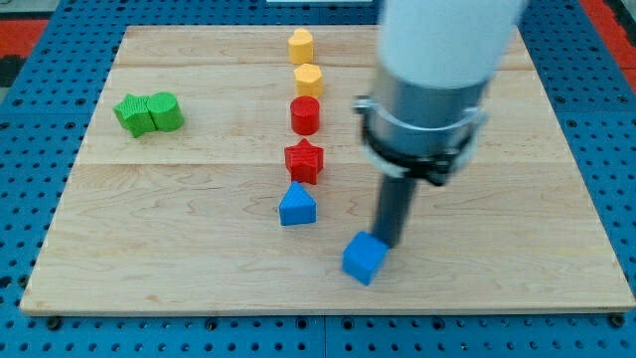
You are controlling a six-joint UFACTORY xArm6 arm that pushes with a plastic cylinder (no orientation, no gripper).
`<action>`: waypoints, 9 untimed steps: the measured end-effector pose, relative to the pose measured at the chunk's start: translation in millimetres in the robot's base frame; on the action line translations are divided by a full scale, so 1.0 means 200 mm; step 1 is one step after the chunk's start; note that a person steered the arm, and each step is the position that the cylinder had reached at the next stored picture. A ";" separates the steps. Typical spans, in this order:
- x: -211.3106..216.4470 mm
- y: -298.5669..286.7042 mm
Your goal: Place the blue blocks to the bottom left of the red star
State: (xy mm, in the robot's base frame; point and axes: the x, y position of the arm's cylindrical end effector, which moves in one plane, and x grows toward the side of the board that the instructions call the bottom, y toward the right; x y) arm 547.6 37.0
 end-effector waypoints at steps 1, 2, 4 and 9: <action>0.04 -0.07; 0.10 0.20; 0.32 0.17; 0.10 -0.07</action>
